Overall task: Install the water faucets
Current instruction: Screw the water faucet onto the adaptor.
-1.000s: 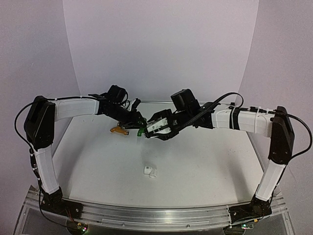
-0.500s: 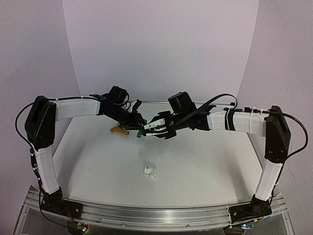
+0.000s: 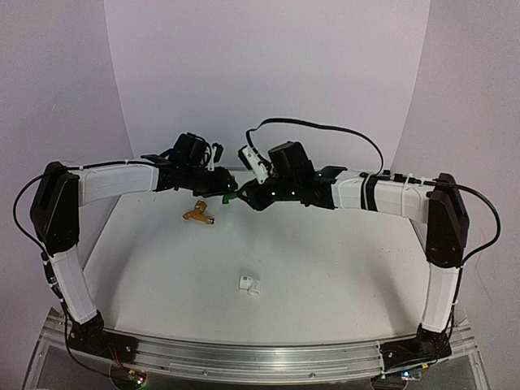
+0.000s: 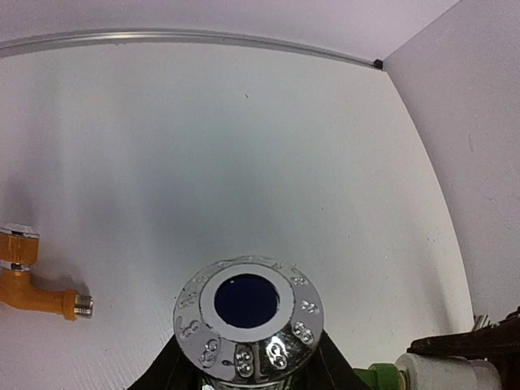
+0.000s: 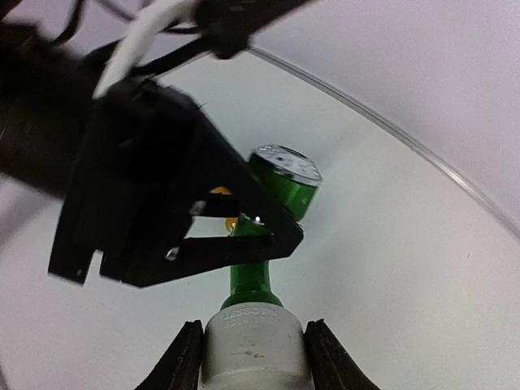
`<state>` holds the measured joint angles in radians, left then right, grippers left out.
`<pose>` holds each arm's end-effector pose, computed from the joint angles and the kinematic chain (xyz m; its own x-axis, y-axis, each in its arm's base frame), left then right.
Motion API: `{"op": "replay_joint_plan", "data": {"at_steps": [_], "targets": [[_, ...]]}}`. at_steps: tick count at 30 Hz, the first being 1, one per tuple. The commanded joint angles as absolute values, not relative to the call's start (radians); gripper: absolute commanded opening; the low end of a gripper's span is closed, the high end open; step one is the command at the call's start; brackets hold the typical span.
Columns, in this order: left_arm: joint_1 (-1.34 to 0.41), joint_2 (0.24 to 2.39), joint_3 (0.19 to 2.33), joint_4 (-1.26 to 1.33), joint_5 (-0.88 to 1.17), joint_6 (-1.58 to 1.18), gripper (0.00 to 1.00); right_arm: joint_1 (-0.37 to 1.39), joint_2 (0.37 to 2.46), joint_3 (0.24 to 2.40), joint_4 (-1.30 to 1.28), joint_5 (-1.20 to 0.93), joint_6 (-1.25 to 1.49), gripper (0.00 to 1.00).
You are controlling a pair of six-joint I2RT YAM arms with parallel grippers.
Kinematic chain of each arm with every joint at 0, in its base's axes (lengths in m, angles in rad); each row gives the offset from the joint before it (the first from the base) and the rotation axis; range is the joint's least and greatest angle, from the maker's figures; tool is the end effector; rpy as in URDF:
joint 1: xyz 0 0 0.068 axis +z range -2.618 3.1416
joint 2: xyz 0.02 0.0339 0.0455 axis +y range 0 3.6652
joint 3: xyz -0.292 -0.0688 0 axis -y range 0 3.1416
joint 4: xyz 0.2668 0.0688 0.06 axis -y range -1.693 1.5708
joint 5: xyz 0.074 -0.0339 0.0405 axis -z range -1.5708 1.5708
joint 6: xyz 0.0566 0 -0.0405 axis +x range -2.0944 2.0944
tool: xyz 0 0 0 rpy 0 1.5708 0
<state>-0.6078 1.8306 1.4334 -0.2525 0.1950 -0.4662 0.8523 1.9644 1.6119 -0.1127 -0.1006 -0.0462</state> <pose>0.3774 -0.2759 0.2695 -0.7524 -0.0138 -0.6586 0.3904 0.7960 -0.4626 0.3377 0.3949 0.2889 -0.2577 -0.3645 -0.8949 -0.8208 0.5711 0.0037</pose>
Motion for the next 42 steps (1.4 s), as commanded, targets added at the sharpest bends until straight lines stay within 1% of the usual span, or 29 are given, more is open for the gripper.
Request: {"op": "replay_joint_plan", "data": {"at_steps": [1, 5, 7, 9, 12, 14, 15, 18, 19, 20, 22, 24, 28, 31, 33, 36, 39, 42], "targets": [[-0.625, 1.712, 1.389, -0.003, 0.019, -0.492, 0.00, 0.838, 1.960, 1.638, -0.179, 0.023, 0.661, 0.00], [-0.641, 1.702, 1.342, 0.111, -0.037, -0.505, 0.00, 0.835, 1.967, 1.640, -0.174, -0.025, 1.040, 0.04], [-0.651, 1.699, 1.329, 0.125, -0.056, -0.507, 0.00, 0.836, 1.964, 1.620, -0.117, -0.050, 1.164, 0.07], [-0.657, 1.694, 1.320, 0.131, -0.066, -0.503, 0.00, 0.837, 1.966, 1.613, -0.057, -0.073, 1.228, 0.13], [-0.657, 1.681, 1.298, 0.131, -0.069, -0.502, 0.00, 0.841, 1.970, 1.651, -0.051, -0.073, 1.198, 0.23], [-0.657, 1.672, 1.282, 0.131, -0.076, -0.499, 0.00, 0.840, 1.954, 1.654, -0.051, -0.061, 1.136, 0.37], [-0.654, 1.667, 1.274, 0.129, -0.074, -0.498, 0.00, 0.840, 1.947, 1.658, -0.052, -0.062, 1.087, 0.46], [-0.629, 1.657, 1.250, 0.116, -0.029, -0.530, 0.00, 0.838, 1.912, 1.651, -0.058, -0.075, 0.890, 0.80], [-0.614, 1.658, 1.245, 0.107, 0.001, -0.547, 0.00, 0.838, 1.894, 1.633, -0.059, -0.073, 0.819, 0.89], [-0.600, 1.663, 1.245, 0.094, 0.046, -0.560, 0.00, 0.838, 1.870, 1.612, -0.060, -0.072, 0.741, 0.94], [-0.585, 1.671, 1.250, 0.064, 0.104, -0.566, 0.00, 0.838, 1.820, 1.563, -0.060, -0.065, 0.570, 0.98], [-0.578, 1.684, 1.261, 0.026, 0.159, -0.559, 0.00, 0.838, 1.776, 1.518, -0.059, -0.083, 0.387, 0.98], [-0.577, 1.741, 1.346, -0.121, 0.254, -0.524, 0.00, 0.839, 1.700, 1.439, -0.076, -0.162, -0.109, 0.98], [-0.577, 1.774, 1.384, -0.182, 0.320, -0.501, 0.00, 0.838, 1.638, 1.374, -0.089, -0.234, -0.522, 0.98], [-0.577, 1.785, 1.394, -0.212, 0.354, -0.488, 0.00, 0.838, 1.624, 1.365, -0.104, -0.262, -0.701, 0.98], [-0.577, 1.812, 1.421, -0.258, 0.409, -0.471, 0.00, 0.838, 1.622, 1.384, -0.220, -0.346, -1.015, 0.98], [-0.577, 1.840, 1.451, -0.306, 0.472, -0.458, 0.00, 0.838, 1.637, 1.385, -0.263, -0.335, -1.262, 0.98], [-0.577, 1.857, 1.463, -0.328, 0.505, -0.454, 0.00, 0.838, 1.664, 1.426, -0.316, -0.350, -1.404, 0.98]]}}
